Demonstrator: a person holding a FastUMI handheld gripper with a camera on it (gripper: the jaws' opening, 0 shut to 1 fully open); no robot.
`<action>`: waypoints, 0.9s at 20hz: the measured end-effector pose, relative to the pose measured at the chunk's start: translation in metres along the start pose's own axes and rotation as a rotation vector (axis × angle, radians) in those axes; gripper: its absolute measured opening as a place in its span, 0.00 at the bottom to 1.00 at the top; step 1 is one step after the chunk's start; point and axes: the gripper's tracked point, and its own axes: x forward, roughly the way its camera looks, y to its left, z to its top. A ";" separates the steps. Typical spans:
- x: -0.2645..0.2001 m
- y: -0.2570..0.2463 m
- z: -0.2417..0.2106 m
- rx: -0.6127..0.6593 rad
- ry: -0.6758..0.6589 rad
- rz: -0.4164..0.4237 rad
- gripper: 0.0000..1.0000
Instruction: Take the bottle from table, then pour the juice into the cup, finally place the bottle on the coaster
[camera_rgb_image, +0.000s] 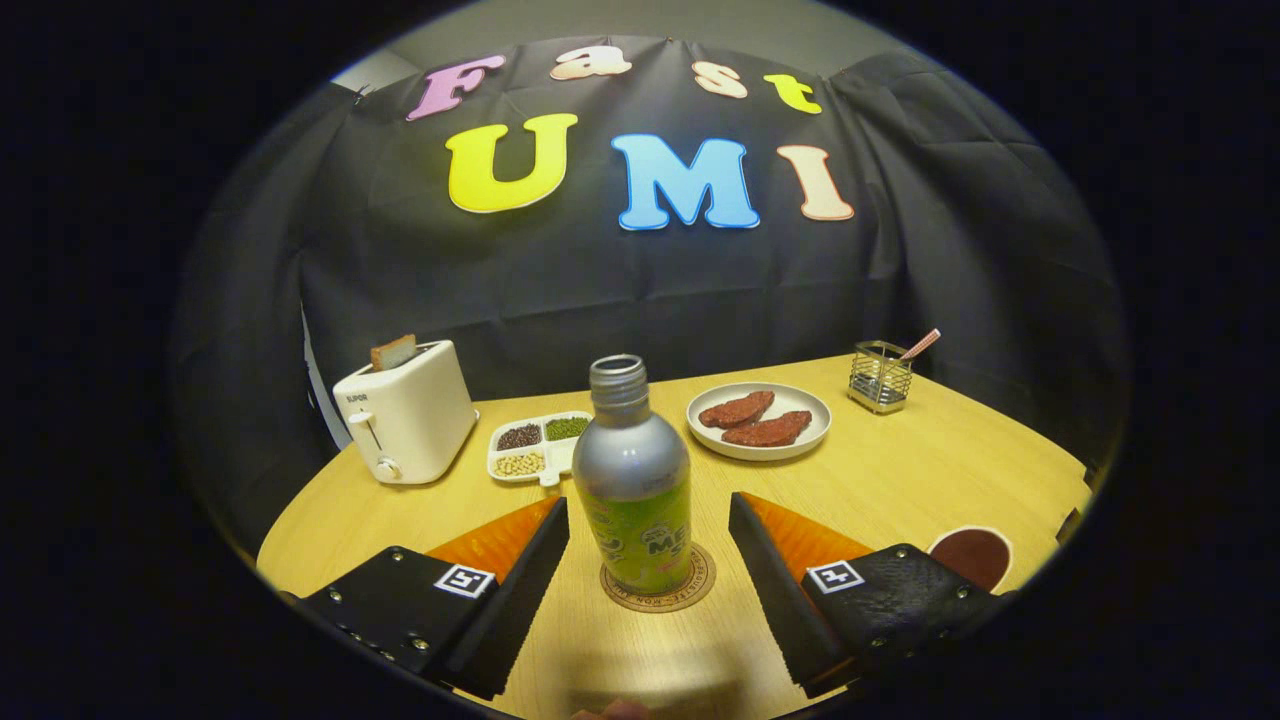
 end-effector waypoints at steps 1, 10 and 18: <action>-0.010 -0.001 0.007 -0.002 -0.018 0.008 0.98; -0.090 -0.002 0.066 -0.019 -0.153 0.075 0.98; -0.133 0.000 0.069 -0.023 -0.195 0.112 0.98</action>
